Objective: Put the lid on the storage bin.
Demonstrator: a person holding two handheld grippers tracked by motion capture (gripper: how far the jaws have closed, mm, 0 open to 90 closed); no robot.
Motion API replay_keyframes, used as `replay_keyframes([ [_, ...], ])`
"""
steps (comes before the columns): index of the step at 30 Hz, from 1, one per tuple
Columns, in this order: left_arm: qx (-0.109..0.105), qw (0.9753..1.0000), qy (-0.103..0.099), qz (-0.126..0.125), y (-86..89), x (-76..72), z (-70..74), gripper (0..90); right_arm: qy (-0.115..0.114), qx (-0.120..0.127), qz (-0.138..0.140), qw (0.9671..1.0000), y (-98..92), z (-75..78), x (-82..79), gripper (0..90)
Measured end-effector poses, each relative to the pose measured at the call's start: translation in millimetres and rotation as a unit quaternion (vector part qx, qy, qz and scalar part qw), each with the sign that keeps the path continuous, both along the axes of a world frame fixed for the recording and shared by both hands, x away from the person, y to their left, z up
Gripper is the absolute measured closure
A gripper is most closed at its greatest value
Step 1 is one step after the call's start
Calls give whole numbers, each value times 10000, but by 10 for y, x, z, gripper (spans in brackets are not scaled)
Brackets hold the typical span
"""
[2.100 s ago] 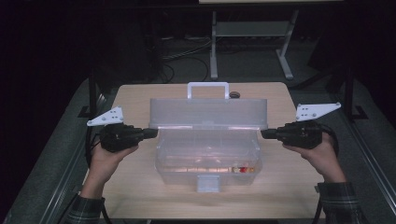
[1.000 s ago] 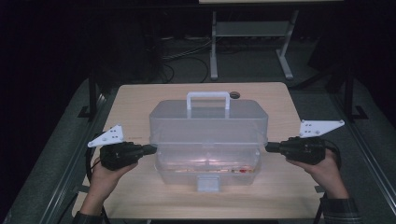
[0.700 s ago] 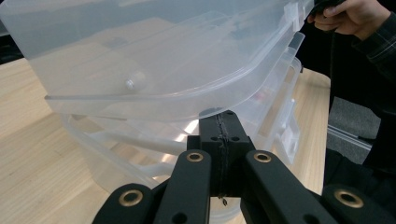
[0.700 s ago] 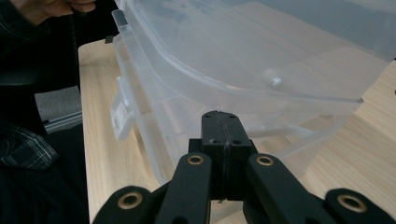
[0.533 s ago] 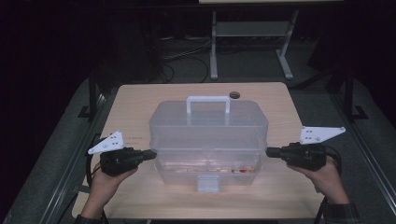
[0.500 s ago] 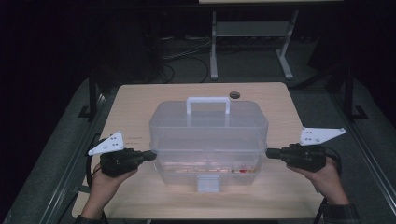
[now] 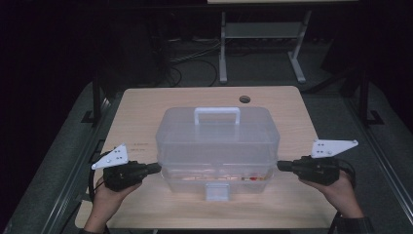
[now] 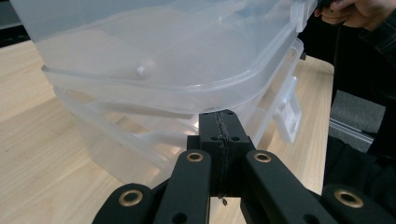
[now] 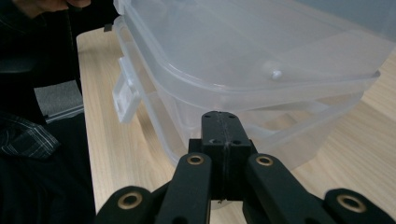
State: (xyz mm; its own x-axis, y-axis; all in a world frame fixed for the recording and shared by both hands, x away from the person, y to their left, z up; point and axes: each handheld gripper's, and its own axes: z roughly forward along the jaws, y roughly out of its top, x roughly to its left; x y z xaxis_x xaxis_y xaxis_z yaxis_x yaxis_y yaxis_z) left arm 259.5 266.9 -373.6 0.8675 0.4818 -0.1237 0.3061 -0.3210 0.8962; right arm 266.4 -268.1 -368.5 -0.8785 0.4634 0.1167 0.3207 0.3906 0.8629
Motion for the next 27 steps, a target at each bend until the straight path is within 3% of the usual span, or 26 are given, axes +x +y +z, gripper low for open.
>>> replay_keyframes([
  [23, 359, 9991, 227, 55, 16, -49, -207, 899, 206, -427, 15, 9989, 61, -204, -33, 899],
  [27, 504, 9984, 264, 58, 16, -52, -244, 899, 238, -563, 2, 9981, 70, -230, -39, 899],
])
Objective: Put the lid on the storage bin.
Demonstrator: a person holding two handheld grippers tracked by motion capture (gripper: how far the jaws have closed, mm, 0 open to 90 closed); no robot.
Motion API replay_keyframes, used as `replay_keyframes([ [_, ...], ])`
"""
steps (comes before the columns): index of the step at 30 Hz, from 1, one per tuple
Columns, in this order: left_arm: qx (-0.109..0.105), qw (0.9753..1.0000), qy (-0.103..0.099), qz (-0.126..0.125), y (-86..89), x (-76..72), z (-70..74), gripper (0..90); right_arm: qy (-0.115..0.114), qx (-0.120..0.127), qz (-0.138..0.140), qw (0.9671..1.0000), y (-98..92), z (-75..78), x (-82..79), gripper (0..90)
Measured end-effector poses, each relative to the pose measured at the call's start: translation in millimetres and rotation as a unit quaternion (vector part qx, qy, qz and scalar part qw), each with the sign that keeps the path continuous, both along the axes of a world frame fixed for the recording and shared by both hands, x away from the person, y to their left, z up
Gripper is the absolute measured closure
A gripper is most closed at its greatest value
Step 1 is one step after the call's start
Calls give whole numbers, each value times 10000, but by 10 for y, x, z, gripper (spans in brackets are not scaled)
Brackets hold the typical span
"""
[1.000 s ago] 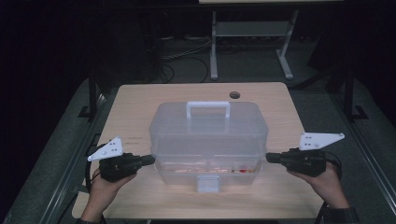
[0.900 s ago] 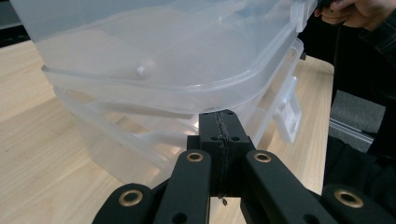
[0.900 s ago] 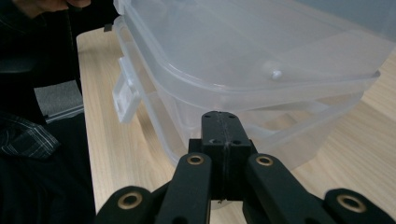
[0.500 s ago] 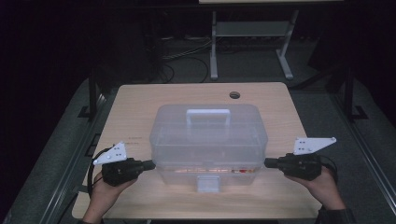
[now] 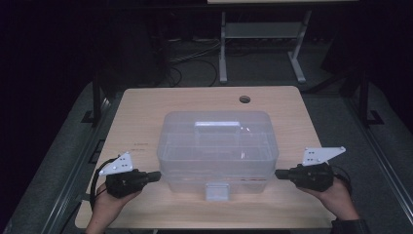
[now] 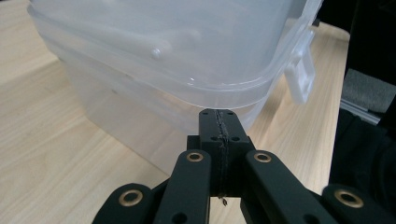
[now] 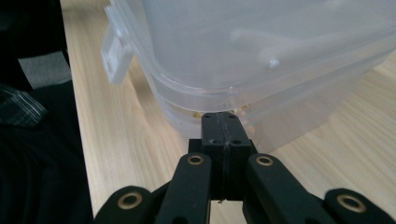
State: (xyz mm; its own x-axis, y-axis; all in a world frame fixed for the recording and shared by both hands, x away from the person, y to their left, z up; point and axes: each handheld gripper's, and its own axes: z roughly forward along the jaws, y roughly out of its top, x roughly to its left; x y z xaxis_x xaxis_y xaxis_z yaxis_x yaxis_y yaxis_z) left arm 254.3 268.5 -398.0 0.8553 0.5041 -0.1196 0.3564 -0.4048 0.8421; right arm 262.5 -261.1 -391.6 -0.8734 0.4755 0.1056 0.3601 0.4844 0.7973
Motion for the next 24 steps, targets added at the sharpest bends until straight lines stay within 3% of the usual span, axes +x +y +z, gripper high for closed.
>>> replay_keyframes([
  [2, 117, 9999, 21, 16, -1, -8, -7, 898, -7, -99, -2, 10000, 0, -16, 0, 899],
  [4, 231, 9997, 27, 28, 6, -13, -18, 898, 18, -17, -39, 10000, -30, -27, -4, 899],
  [6, 96, 9999, 87, 25, 38, -16, -21, 898, 19, 17, -68, 10000, -55, -18, -6, 899],
  [16, 220, 9994, 84, 268, 158, 19, -10, 896, 26, 35, -238, 9997, -133, -54, 24, 884],
  [19, 290, 9985, 123, 450, 213, 39, -24, 839, 2, 8, -399, 9992, -195, -81, 40, 829],
  [24, 580, 9940, 218, 906, 344, 94, -106, 725, -34, -136, -811, 9966, -276, -160, 79, 652],
])
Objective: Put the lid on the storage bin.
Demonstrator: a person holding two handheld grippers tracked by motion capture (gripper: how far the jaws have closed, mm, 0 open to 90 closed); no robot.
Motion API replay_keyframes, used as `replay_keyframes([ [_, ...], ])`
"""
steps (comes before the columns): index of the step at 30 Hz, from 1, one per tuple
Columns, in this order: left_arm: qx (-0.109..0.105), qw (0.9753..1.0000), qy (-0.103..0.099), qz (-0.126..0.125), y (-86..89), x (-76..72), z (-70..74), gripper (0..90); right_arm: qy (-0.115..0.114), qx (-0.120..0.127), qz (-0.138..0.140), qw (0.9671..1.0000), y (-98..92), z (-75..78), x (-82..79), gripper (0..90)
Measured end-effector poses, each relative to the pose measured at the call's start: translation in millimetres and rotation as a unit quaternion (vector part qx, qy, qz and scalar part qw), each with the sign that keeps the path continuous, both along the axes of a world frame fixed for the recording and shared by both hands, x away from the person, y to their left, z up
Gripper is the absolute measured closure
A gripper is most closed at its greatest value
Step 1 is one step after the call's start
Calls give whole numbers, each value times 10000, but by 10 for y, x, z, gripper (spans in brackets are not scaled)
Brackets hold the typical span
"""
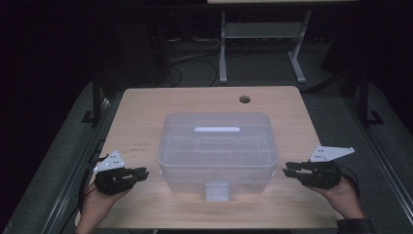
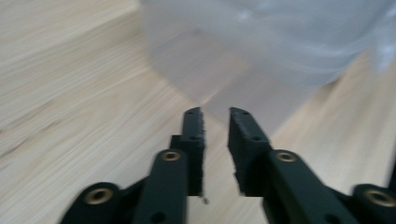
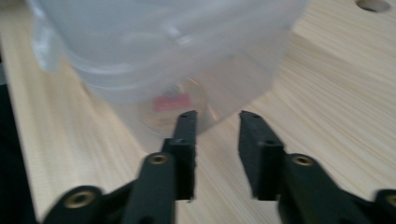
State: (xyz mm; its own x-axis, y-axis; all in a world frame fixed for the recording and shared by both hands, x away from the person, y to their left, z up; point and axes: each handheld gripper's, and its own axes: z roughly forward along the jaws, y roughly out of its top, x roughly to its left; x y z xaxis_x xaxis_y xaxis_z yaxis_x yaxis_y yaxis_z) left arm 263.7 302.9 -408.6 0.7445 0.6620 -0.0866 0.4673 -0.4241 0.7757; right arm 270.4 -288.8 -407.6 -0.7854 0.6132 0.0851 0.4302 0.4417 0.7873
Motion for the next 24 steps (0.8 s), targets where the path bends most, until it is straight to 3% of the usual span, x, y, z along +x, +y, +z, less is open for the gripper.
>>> replay_keyframes([
  [3, 124, 9997, 28, 229, 54, 30, -47, 616, 17, -89, -200, 9998, -33, -55, 17, 542],
  [9, 367, 9980, 95, 497, 130, 63, -149, 473, 115, -156, -569, 9982, -122, -172, 46, 403],
  [19, 590, 9960, 146, 653, 155, 86, -280, 333, 161, -226, -1047, 9941, -236, -316, 60, 254],
  [20, 649, 9954, 170, 677, 158, 91, -302, 320, 231, -188, -1156, 9928, -257, -350, 61, 202],
  [24, 655, 9949, 175, 742, 168, 101, -349, 284, 251, -266, -1328, 9905, -269, -415, 68, 151],
])
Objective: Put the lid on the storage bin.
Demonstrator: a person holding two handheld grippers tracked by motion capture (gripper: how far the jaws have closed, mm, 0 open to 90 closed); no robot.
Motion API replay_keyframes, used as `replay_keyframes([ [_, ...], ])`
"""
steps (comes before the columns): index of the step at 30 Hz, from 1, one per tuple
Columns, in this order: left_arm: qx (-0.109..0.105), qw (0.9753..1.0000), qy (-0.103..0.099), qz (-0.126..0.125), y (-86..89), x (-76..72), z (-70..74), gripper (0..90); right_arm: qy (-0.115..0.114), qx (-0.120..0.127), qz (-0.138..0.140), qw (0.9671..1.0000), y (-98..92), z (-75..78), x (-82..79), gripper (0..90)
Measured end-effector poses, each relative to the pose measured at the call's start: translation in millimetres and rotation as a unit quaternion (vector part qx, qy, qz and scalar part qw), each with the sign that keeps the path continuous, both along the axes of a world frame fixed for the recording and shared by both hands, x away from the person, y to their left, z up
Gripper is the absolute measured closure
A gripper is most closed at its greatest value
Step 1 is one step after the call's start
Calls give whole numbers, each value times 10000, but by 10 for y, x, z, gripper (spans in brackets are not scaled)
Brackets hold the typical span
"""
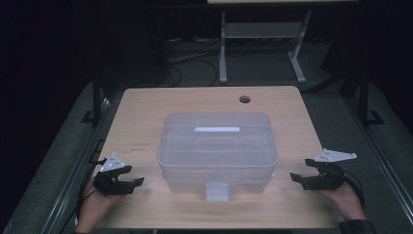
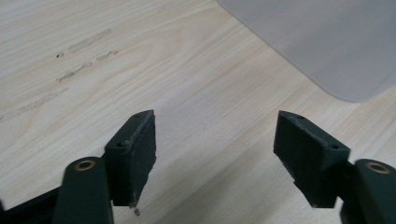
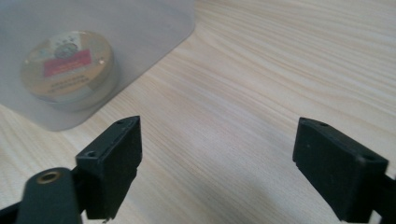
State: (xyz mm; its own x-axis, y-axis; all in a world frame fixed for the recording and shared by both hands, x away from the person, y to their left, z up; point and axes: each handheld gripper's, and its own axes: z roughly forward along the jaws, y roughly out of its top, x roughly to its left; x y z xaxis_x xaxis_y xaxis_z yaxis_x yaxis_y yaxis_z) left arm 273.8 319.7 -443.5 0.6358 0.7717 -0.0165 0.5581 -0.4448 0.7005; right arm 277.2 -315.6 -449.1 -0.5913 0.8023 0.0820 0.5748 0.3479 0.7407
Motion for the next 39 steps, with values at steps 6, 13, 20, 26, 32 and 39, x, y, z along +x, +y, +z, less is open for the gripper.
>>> replay_keyframes([
  [6, 20, 10000, 54, 50, 17, 16, -65, 250, 116, -97, -170, 9997, 22, -79, 17, 100],
  [13, 159, 9998, 113, 71, 10, 29, -150, 210, 255, -361, -207, 9988, 76, -215, 38, 22],
  [20, 301, 9994, 78, 121, 13, 38, -224, 149, 238, -438, -250, 9984, 60, -302, 50, 21],
  [26, 161, 9998, -73, 56, 28, 38, -268, 135, 147, -424, -325, 9985, 45, -334, 44, 12],
  [32, 39, 9998, -175, -27, 35, 33, -301, 128, 98, -388, -347, 9986, 45, -344, 40, 12],
  [39, 4, 9998, -204, -44, 38, 33, -308, 128, 92, -385, -379, 9985, 48, -346, 41, 12],
])
